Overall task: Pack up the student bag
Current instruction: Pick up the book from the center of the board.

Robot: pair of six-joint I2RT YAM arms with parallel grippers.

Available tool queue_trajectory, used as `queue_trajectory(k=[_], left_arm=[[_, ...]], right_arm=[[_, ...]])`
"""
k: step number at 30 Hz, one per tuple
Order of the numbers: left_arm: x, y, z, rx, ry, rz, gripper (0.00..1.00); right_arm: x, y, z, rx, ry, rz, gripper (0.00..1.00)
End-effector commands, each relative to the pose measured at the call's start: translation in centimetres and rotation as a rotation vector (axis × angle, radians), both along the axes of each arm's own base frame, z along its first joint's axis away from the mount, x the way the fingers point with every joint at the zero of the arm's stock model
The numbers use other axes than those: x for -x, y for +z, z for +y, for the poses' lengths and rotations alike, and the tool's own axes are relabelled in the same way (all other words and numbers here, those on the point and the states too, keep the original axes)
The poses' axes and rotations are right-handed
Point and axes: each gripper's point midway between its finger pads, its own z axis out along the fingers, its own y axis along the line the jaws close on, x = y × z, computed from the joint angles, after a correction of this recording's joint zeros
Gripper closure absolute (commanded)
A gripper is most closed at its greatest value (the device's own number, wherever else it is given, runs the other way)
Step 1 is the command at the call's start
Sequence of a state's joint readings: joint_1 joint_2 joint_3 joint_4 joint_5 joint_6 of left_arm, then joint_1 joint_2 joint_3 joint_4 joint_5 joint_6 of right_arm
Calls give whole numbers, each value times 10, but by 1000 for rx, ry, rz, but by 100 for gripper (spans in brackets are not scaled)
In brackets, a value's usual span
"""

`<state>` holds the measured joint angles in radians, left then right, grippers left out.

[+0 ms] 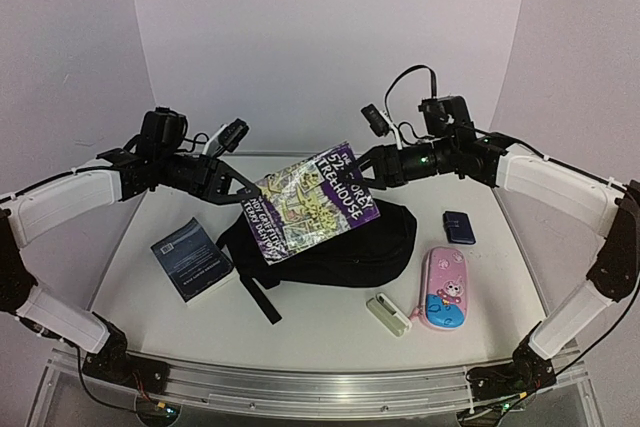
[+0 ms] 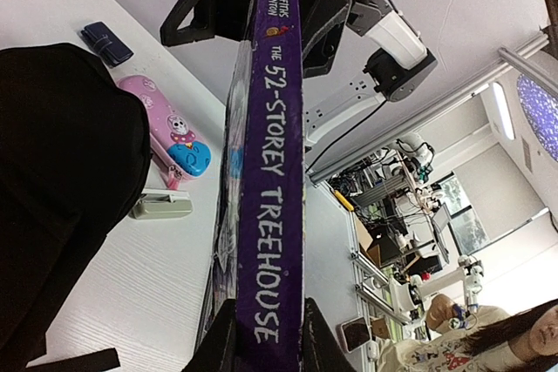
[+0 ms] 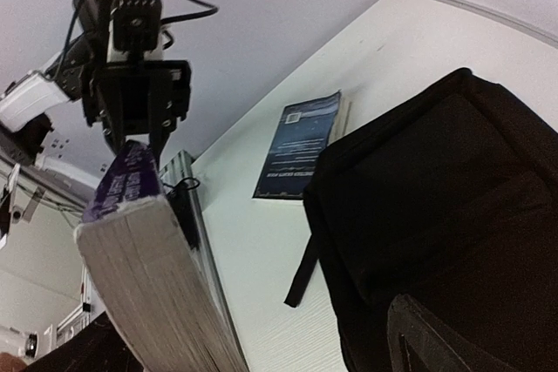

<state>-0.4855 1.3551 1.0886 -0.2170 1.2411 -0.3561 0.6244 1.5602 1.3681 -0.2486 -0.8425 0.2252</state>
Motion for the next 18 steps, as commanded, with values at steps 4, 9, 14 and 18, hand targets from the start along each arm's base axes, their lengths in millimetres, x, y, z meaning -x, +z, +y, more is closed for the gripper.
queue_trajectory(k=[4, 9, 14, 18], left_arm=[[5, 43, -6, 116, -91, -147, 100], [-6, 36, -10, 101, -67, -132, 100], [-21, 21, -16, 59, -30, -82, 98], [-49, -1, -19, -28, 111, -76, 55]], right_arm=[[38, 17, 6, -98, 218, 19, 45], [46, 24, 5, -120, 244, 14, 76], [32, 25, 4, -115, 143, -1, 100], [-14, 16, -10, -42, -149, -23, 100]])
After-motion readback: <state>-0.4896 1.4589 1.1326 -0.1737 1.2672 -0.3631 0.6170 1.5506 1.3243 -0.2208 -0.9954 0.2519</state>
